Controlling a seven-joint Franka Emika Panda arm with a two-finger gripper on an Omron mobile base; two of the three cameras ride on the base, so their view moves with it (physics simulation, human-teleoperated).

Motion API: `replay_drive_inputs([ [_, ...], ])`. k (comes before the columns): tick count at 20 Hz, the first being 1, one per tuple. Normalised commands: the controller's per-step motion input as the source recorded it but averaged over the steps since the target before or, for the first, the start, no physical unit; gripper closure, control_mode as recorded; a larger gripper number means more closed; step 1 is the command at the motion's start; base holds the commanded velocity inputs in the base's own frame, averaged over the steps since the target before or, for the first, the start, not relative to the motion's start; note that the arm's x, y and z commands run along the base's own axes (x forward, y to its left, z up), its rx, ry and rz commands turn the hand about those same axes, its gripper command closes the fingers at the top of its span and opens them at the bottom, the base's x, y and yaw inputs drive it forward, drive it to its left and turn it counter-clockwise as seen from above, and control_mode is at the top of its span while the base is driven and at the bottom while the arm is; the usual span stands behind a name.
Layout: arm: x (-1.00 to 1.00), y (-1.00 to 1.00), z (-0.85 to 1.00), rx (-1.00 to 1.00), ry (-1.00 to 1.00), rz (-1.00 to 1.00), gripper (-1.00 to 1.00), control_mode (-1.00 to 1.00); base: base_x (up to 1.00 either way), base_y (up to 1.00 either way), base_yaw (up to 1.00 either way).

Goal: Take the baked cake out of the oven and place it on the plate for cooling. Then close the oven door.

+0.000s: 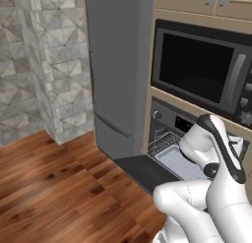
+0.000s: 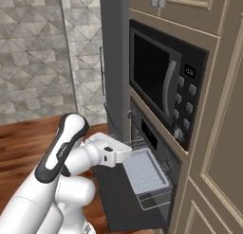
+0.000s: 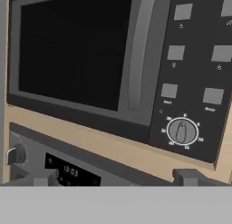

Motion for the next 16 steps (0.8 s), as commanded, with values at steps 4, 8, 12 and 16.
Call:
replay_drive_inputs([
  [4, 0.0, 0.0, 0.0, 0.0, 0.0, 0.0, -1.0, 1.0, -0.25, -0.5, 0.14],
  [8, 0.0, 0.0, 0.0, 0.0, 0.0, 0.0, -1.0, 1.0, -0.12, -0.21, 0.18],
  [12, 0.0, 0.0, 0.0, 0.0, 0.0, 0.0, -1.0, 1.0, 0.0, 0.0, 0.07],
  [16, 0.0, 0.0, 0.0, 0.0, 0.0, 0.0, -1.0, 1.0, 0.04, -0.04, 0.1],
])
